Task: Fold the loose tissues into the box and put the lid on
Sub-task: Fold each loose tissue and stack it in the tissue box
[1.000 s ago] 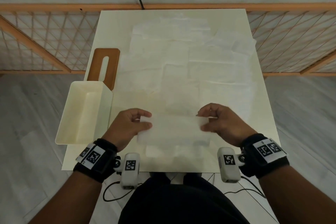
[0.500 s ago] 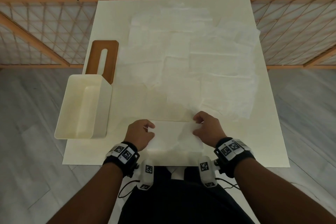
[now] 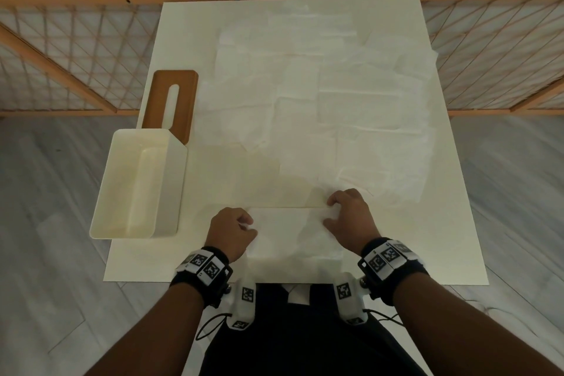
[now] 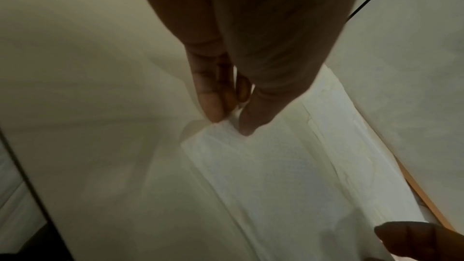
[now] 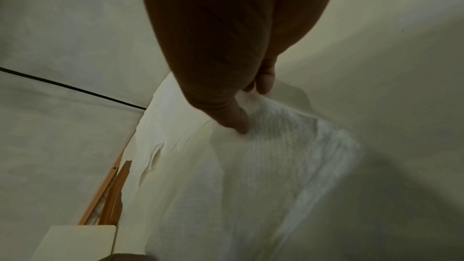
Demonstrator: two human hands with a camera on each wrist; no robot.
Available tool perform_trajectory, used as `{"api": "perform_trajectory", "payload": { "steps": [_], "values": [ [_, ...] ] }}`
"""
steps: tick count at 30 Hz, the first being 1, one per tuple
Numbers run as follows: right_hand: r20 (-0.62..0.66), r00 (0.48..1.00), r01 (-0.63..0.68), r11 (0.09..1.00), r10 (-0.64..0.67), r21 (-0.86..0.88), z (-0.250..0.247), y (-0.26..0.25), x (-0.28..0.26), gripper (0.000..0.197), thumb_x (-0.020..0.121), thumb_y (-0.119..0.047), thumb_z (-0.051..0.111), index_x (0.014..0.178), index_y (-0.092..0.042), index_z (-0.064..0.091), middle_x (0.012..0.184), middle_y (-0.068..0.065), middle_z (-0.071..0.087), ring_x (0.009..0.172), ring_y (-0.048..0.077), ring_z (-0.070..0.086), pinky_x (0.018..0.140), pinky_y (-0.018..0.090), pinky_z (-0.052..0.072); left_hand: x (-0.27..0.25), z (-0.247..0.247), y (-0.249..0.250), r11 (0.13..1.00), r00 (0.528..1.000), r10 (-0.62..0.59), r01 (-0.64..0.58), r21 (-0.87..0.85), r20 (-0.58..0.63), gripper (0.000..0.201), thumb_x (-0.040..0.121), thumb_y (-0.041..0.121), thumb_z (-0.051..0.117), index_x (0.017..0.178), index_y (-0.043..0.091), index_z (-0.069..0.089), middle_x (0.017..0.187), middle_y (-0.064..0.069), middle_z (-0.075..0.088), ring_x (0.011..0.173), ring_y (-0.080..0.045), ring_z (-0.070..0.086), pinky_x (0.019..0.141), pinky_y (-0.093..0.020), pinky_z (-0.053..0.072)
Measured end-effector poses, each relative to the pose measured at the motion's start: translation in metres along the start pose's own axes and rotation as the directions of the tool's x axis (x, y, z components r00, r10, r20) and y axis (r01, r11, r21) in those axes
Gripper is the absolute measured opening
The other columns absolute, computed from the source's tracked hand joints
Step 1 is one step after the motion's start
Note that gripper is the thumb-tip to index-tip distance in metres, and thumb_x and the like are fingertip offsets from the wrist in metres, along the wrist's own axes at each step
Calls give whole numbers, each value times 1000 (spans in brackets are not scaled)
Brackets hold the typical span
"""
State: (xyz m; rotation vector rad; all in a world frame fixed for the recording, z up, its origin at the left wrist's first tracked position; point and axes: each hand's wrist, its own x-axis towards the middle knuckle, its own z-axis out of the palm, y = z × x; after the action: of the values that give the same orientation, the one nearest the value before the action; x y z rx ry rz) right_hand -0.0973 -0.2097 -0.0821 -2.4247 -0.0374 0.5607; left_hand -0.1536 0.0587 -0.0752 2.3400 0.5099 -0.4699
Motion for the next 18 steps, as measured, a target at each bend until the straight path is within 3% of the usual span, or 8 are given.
{"api": "perform_trajectory", "payload": {
  "steps": [2, 4, 7, 11, 16, 18],
  "values": [
    [29, 999, -14, 999, 15, -51, 0, 1, 1, 30, 77, -10, 74, 103, -14, 60, 104, 2, 52, 81, 15, 47, 65, 16, 33, 1, 0, 1, 1000, 1000, -9, 9, 7, 18, 20, 75, 11, 80, 78, 22, 63, 87, 4, 63, 74, -5, 58, 80, -27, 51],
    [43, 999, -29, 998, 32, -57, -1, 2, 1, 32, 77, -12, 74, 105, -14, 58, 105, 2, 52, 83, 16, 47, 70, 21, 33, 5, -4, 6, 1000, 1000, -17, 17, 14, 24, 20, 73, 10, 79, 76, 21, 62, 88, 2, 65, 77, -11, 61, 81, -30, 53],
    [-7, 999, -39, 999, 39, -7, -8, 0, 2, 36, 75, -14, 77, 106, -15, 60, 106, 0, 50, 83, 15, 49, 67, 12, 32, 24, -12, 23, 999, 999, 0, 2, 38, -49, 15, 74, 14, 74, 78, 20, 61, 89, 3, 64, 81, -16, 60, 74, -27, 47],
    [-21, 999, -40, 999, 40, 13, -21, -1, 0, 24, 76, -14, 76, 96, -18, 63, 101, -2, 56, 84, 11, 50, 66, 5, 32, 68, -19, 56, 995, 988, 90, -84, 52, -124, 13, 82, 15, 71, 91, 14, 62, 95, -1, 65, 88, -20, 60, 76, -26, 43],
    [-37, 999, -28, 998, 30, 52, -38, 0, -7, 17, 81, -17, 75, 90, -23, 62, 93, -9, 57, 79, -3, 50, 68, 2, 34, 143, -46, 72, 995, 964, 17, 11, 101, -267, 40, 87, 12, 67, 125, 6, 59, 129, -16, 58, 121, -32, 54, 104, -35, 42],
    [-39, 998, -36, 997, 38, 61, -44, 2, -7, 16, 82, -19, 74, 89, -25, 61, 91, -13, 55, 77, -5, 49, 66, 2, 33, 164, -59, 69, 979, 962, -18, 73, 190, -274, 41, 88, 12, 64, 128, 3, 58, 133, -17, 58, 124, -34, 53, 106, -37, 41]
  ]
}}
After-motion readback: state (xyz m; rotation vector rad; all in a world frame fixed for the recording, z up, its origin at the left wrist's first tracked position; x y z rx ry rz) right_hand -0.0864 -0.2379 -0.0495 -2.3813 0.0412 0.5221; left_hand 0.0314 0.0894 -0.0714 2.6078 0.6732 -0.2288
